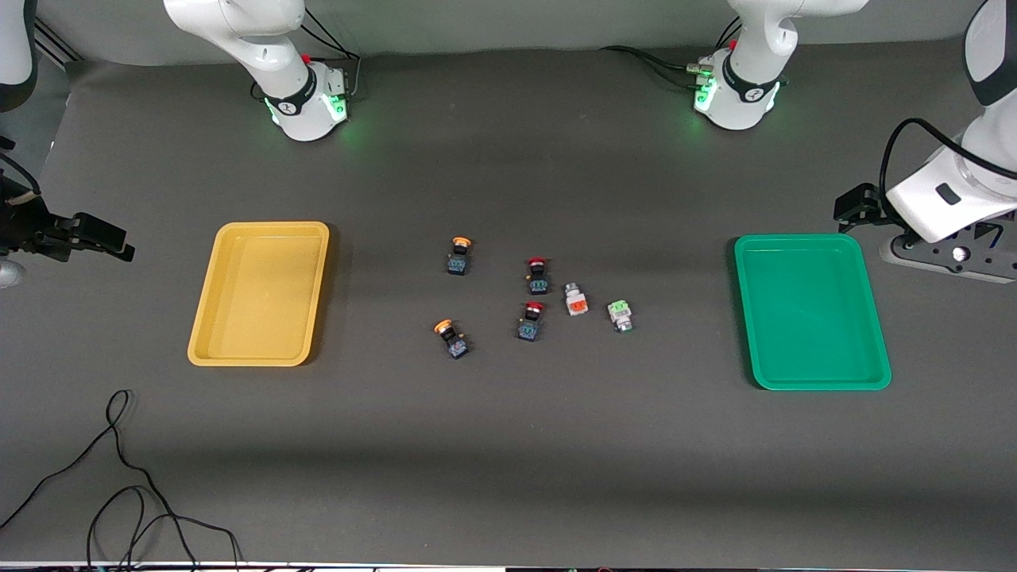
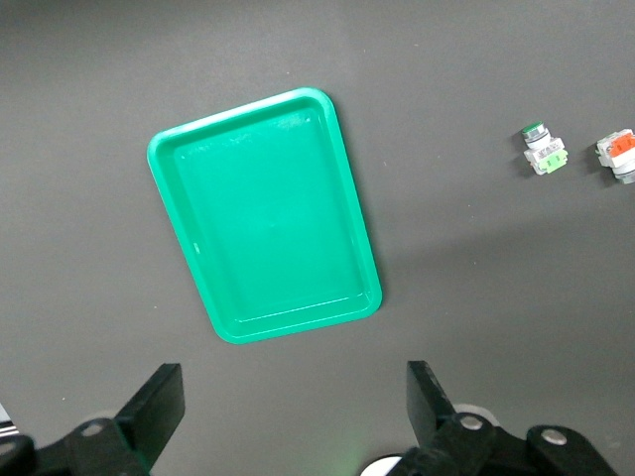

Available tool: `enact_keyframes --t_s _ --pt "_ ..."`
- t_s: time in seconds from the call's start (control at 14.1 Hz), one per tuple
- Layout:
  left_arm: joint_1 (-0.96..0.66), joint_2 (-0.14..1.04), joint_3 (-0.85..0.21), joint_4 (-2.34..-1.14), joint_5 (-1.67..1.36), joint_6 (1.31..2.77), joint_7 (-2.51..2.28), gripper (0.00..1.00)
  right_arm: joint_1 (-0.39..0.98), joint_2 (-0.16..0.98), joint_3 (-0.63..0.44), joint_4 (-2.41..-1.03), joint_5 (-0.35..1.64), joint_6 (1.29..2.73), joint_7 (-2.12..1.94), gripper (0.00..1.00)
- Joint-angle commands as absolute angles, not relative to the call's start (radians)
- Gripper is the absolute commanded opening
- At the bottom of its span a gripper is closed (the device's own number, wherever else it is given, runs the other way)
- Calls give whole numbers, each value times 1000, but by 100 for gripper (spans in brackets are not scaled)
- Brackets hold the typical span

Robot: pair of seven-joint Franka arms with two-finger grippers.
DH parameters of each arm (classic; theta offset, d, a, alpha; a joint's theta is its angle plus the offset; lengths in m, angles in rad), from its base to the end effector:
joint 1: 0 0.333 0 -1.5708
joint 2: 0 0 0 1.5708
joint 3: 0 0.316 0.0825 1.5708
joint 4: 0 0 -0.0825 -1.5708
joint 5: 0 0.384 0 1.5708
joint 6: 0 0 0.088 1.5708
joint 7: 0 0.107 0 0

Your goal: Place green and yellow buttons in trays

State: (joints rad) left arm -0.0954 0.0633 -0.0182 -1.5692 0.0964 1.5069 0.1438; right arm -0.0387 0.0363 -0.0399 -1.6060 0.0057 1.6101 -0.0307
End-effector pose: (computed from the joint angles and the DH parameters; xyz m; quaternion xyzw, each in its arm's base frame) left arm 0.5622 -0.0529 0.5851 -0.9887 0.1279 0.0634 0.0467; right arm 0.5657 -0.0436 0.5909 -0.9996 0.0241 0.0159 0.0030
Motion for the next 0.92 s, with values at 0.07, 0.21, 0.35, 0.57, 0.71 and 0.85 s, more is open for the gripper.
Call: enact_keyframes --t_s 0.07,0.21,0.35,0.57,0.71,0.85 --pt "-89 68 -20 -1555 87 1490 153 100 -25 25 -51 -1605 -5 1611 -8 100" --pt "-91 74 -20 -1555 86 1493 146 100 -25 25 -51 -1605 -6 1611 -12 100" --pt "-89 74 -20 -1552 87 1486 150 100 -25 25 -51 -1603 -5 1611 -11 100" --pt "-60 75 -23 -1551 84 1485 152 100 -25 28 -51 -1605 -6 1611 -12 100" --pt "-74 74 -31 -1549 83 1485 121 99 -23 28 -48 -1605 -5 1611 -18 100" --pt "-98 95 -67 -1545 63 1488 -24 99 -21 25 -41 -1609 -5 1611 -20 100"
